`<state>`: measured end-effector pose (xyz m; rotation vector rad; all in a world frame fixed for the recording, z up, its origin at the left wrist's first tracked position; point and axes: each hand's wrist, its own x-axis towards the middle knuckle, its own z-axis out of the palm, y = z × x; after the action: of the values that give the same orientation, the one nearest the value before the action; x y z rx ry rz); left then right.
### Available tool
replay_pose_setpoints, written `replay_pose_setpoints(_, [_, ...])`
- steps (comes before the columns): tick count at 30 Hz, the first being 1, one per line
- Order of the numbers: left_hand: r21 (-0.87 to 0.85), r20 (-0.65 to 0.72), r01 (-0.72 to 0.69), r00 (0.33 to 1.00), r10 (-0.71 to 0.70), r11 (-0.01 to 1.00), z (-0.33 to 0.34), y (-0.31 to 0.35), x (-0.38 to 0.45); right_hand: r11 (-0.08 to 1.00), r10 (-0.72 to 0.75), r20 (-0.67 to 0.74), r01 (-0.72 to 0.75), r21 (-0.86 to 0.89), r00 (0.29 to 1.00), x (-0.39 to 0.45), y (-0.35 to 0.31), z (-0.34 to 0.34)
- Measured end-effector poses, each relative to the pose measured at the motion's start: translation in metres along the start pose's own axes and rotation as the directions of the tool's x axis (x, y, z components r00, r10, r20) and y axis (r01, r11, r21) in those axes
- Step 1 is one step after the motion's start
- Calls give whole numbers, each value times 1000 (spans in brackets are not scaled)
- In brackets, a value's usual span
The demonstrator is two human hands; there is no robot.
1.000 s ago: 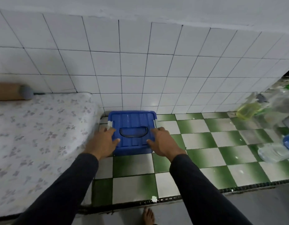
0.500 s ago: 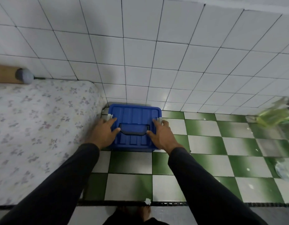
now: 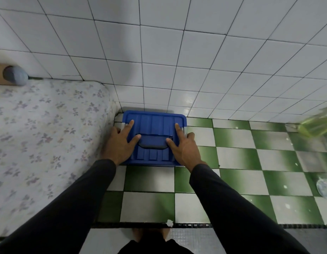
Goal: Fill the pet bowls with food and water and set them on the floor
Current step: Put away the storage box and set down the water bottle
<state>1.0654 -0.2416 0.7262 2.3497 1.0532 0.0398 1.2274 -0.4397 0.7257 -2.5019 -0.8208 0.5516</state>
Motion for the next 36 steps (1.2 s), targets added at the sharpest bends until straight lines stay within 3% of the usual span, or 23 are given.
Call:
replay_pose_setpoints(12, [-62, -108, -36, 994, 29, 997, 20, -9, 9, 1000, -5, -61, 6, 18, 998, 5, 3, 6])
replay_pose_setpoints(36, [-123, -123, -22, 992, 7, 992, 19, -6, -12, 996, 38, -118, -28, 82, 992, -21, 1, 0])
